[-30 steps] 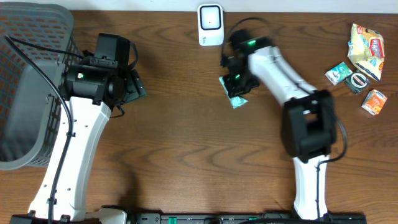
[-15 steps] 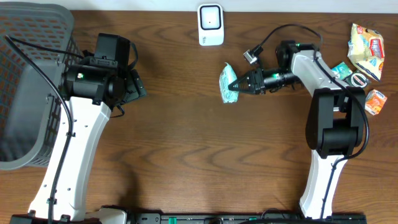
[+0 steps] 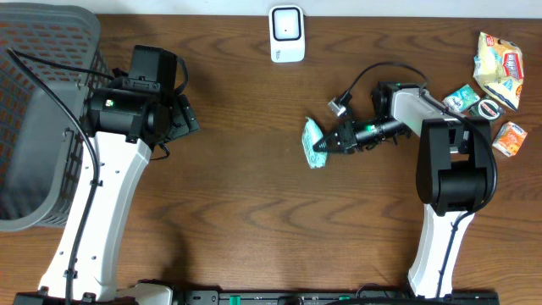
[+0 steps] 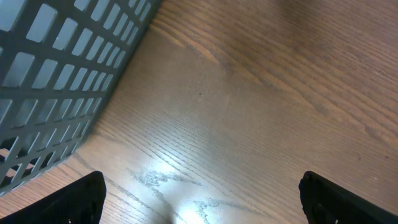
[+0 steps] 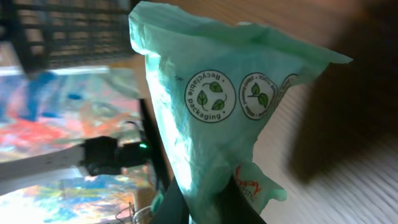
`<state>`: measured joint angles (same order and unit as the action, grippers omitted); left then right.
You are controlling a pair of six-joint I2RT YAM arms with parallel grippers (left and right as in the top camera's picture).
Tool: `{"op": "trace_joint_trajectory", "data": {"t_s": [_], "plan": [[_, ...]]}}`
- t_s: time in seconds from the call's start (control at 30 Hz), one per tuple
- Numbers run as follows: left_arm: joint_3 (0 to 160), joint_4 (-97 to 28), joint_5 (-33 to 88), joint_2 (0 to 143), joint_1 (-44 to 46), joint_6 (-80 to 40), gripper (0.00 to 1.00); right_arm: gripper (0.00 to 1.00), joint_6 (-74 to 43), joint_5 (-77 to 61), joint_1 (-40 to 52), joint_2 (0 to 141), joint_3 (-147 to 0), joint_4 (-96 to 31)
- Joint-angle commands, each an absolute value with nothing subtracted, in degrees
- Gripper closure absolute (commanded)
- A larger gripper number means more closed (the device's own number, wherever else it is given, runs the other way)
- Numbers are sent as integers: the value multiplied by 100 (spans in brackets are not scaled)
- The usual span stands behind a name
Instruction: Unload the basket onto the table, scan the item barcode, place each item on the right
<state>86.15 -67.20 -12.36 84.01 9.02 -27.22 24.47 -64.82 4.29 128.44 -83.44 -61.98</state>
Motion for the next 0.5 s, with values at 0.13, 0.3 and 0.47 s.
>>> {"op": "trace_joint_trajectory", "data": {"t_s": [0.13,0.3,0.47], "plan": [[8611,-6744,-1313,8425,880,-2775,2,79,917,-4331,263,12672,-8597,-6108],[8611,-6744,-1315,8425,880,-2775,2,47,858,-3317,91,12663,-9671,-7236],[8611,-6744,-1315,8425,880,-2775,2,23,864,-2799,158,12665,-10202,-8082]]}}
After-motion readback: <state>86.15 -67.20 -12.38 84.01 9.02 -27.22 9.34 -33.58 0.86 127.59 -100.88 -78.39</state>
